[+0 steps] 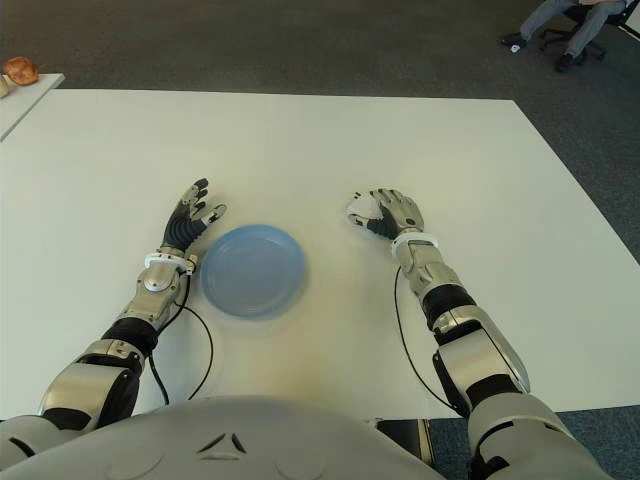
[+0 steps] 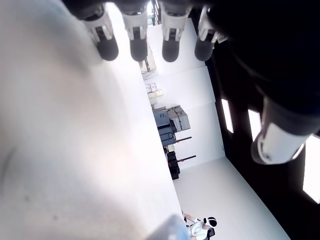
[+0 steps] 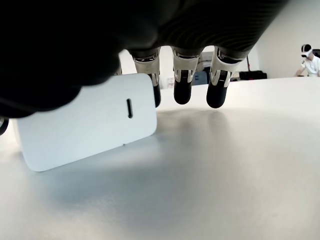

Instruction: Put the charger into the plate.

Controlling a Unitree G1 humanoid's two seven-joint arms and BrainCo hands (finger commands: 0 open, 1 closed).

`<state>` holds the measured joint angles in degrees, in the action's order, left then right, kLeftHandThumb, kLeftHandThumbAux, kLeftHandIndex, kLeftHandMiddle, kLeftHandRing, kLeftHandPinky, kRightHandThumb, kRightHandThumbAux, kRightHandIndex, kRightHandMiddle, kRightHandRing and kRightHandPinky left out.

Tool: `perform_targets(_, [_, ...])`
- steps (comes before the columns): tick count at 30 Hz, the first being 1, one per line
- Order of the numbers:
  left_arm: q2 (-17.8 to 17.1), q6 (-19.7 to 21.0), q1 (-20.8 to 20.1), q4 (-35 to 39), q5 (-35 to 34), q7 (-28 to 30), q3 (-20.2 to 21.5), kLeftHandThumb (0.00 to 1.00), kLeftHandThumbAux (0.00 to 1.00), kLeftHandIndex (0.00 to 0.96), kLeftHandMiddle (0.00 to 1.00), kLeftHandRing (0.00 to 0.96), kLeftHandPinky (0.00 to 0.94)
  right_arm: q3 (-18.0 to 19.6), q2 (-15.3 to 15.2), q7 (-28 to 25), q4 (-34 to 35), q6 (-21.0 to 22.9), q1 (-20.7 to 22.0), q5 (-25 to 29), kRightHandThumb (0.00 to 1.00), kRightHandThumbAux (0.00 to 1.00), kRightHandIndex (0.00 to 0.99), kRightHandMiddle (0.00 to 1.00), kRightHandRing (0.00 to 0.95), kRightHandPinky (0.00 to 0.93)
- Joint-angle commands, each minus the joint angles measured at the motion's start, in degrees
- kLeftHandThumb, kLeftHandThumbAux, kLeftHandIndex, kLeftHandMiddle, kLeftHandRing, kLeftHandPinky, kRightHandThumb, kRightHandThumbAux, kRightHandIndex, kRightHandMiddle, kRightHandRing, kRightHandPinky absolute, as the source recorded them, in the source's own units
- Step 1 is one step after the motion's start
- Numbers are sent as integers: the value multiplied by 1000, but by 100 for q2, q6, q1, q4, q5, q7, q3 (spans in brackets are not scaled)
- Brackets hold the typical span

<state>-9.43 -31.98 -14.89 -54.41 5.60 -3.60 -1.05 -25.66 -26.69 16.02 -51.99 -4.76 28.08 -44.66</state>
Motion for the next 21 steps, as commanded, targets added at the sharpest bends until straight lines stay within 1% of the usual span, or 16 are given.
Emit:
perform_targets(1, [53,581,390,-407,137,187,-139,0,576,0,2,2,21,-44,56,-60,-135,19,79,53,288,126,0,0,0,0])
perform_targets(10, [33,679,393,-400,123,215,-141,0,575,0,4,1,11,-81,70,-66,-280,-22,108,89,298,130,0,0,0,0])
perform_targets(21, [26,575,402,-398,153,202,-162,0,565,0,1,0,18,-154,39,-306,-339,-127,147,138,279,132,0,0,0,0])
